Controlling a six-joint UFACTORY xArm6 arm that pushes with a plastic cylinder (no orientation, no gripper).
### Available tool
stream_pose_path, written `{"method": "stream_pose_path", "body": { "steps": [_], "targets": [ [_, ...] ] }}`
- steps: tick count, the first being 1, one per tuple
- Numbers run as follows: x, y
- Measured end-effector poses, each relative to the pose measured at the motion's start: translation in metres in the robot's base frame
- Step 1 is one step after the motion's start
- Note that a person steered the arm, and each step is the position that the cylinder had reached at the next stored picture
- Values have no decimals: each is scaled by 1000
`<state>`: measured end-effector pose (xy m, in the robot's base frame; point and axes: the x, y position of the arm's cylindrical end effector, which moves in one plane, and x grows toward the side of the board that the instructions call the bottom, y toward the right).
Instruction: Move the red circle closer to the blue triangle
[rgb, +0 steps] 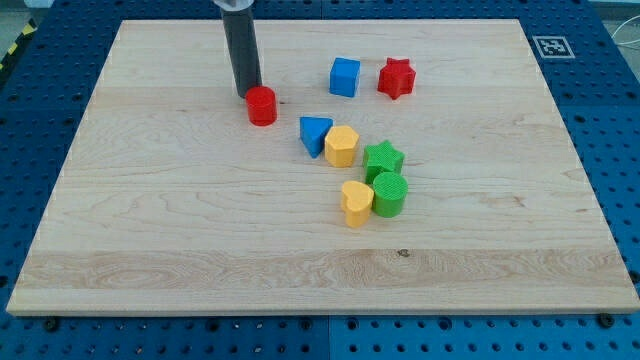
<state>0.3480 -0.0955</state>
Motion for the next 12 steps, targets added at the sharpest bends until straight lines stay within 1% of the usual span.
{"method": "stream_pose_path", "body": {
  "steps": [1,2,3,4,5,12],
  "targets": [
    [12,0],
    [13,-11],
    [18,-34],
    [36,-36],
    [39,-36],
    [39,6]
  ]
}}
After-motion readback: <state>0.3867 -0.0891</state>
